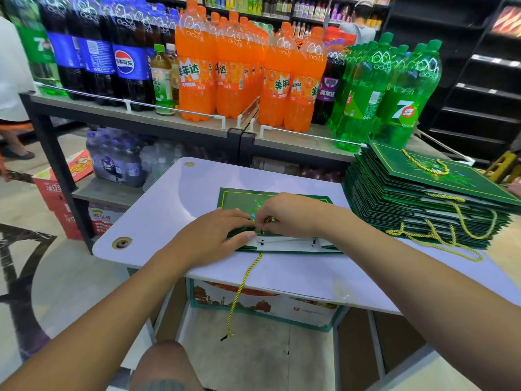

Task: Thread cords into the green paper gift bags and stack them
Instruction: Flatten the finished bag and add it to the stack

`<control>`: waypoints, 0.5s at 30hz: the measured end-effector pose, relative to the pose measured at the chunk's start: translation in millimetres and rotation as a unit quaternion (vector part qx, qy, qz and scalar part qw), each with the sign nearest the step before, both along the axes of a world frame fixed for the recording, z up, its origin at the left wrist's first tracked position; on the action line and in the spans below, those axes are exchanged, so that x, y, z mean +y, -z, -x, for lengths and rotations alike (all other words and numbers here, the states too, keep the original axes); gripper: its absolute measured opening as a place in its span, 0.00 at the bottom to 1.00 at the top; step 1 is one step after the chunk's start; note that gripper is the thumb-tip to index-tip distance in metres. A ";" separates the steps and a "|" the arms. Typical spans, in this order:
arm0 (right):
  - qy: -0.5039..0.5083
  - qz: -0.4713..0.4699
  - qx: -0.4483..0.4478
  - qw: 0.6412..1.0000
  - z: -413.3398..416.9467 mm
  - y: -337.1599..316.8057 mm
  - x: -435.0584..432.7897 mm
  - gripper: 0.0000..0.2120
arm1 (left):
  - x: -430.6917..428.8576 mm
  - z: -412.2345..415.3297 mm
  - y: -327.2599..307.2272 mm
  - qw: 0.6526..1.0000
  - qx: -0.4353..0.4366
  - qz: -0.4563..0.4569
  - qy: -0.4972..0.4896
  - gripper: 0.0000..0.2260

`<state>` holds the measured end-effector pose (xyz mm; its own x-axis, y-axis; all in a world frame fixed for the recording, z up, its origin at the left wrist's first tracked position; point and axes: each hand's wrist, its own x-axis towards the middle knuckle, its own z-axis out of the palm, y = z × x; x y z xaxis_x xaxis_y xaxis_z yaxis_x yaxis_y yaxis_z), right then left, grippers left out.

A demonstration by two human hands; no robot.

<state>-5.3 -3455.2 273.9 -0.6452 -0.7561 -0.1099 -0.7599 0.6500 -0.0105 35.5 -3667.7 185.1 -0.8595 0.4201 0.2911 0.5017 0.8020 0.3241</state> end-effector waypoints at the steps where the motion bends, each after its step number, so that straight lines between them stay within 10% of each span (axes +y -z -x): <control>1: 0.006 0.015 -0.012 1.000 1.1 -0.4 1.5 0.08 | -0.3 -0.1 0.4 1.000 0.003 -0.004 0.004 0.25; 15: 0.089 0.112 -0.123 0.982 -1.0 4.0 6.5 0.07 | 4.2 -5.4 3.8 0.968 0.247 0.016 0.036 0.10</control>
<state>-4.3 -3448.7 270.0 -0.7436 -0.6572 -0.1232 -0.5915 0.7325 -0.3370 40.9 -3663.5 181.3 -0.5862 0.4894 0.6456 0.6447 0.7644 0.0059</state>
